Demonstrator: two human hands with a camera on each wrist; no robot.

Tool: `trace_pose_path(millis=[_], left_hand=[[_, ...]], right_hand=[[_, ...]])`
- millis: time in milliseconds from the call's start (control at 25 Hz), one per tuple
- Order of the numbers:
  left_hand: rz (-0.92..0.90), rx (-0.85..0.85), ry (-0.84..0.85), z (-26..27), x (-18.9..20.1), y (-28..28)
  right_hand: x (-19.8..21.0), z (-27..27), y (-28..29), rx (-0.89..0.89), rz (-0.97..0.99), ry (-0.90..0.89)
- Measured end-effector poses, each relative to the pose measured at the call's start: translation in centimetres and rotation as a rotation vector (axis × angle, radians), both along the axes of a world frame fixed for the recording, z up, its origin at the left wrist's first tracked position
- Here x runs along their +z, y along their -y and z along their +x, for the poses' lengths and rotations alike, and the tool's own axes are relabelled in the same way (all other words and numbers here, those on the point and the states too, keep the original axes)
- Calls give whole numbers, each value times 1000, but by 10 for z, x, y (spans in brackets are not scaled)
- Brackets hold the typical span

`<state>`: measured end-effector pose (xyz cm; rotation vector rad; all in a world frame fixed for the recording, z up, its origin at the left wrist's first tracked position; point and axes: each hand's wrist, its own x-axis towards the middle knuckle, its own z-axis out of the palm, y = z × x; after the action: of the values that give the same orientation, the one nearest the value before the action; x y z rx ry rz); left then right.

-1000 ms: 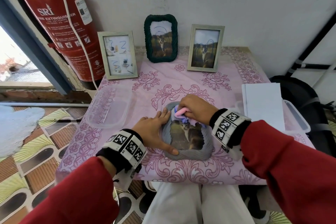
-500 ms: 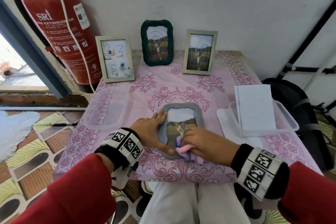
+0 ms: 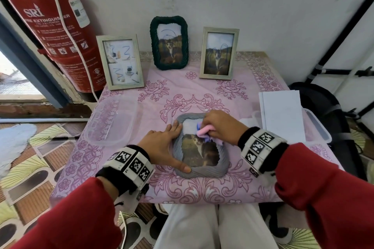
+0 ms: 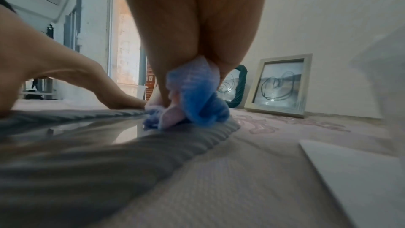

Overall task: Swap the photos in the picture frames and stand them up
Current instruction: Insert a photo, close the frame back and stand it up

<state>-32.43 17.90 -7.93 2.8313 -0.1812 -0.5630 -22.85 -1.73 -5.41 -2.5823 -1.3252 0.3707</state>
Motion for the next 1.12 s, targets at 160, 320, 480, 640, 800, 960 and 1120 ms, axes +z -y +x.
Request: trace_pose_path(millis=[160,320,480,640,800,960,1120], left_hand=[[37,-4,-4,2,-1,1],[43,1,-8,2,0,1],[41,7,-11,0,2,2],[46,12,-18,0,5,4],[41,12,-18,-1,7,4],[36,5,-31,0,5,4],[25,-2,-31,1,2,2]], right_hand=[[-5,9,-25,-19,28,-22],[-8,1,-29,21,93,-91],[-8,-20,-28,138,99,-104],[-11,-48,-11,226,106,-104],[-12,-66,13,303,111,-82],[-8,-50,28,293,59,-129],[-6,-25,22,160,94,-111]])
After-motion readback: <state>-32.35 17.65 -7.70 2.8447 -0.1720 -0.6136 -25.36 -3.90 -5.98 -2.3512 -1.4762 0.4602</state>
